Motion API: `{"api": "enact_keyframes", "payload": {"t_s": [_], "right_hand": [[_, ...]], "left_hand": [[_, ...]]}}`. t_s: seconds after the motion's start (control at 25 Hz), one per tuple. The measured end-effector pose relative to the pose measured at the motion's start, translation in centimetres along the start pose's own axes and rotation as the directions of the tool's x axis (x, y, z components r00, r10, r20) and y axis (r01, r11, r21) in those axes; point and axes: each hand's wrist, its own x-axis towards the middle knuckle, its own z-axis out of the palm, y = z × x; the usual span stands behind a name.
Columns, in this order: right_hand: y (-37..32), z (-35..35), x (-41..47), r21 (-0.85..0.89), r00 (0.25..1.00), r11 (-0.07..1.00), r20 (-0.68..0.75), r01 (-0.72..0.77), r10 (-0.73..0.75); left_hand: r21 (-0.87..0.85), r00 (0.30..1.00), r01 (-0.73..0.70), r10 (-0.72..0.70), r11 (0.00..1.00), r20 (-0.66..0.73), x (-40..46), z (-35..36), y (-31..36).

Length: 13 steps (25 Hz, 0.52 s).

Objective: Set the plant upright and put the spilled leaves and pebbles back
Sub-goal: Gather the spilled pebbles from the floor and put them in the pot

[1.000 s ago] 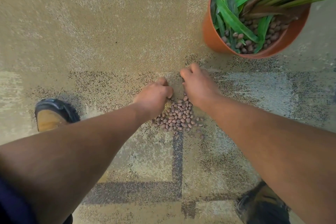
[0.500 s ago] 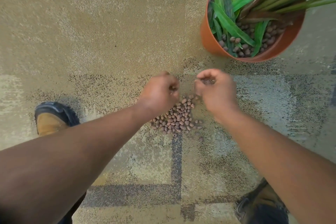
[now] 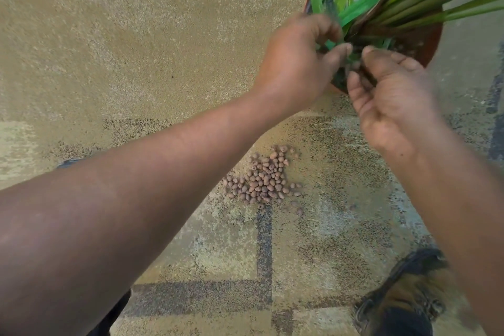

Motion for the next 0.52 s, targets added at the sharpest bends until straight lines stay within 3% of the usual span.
{"api": "enact_keyframes", "payload": {"t_s": [0.08, 0.2, 0.28, 0.4, 0.52], "right_hand": [[0.6, -0.4, 0.0, -0.023, 0.999, 0.999, -0.026, 0.024, -0.024], [2.9, -1.1, -1.4, -0.214, 0.97, 0.951, -0.056, 0.221, -0.238], [5.3, -1.8, -2.7, -0.377, 0.943, 0.868, 0.053, 0.324, -0.329], [9.5, -3.4, -3.0, -0.719, 0.957, 0.636, 0.263, 0.281, -0.125], [13.5, -4.5, -2.0, -0.924, 0.952, 0.303, 0.28, 0.233, 0.123]], "left_hand": [[0.02, 0.999, -0.035, 0.035, 0.999, -0.016, -0.4, -0.2, -0.5], [-0.044, 0.987, -0.136, 0.132, 0.99, -0.086, -2.4, -1.0, -2.2], [0.014, 0.998, -0.058, 0.058, 0.998, -0.032, -4.2, -1.1, -4.5], [0.233, 0.961, 0.15, -0.197, 0.961, 0.194, -7.5, -0.7, -8.8], [0.369, 0.884, 0.199, -0.329, 0.908, 0.331, -10.6, -0.2, -12.4]]}}
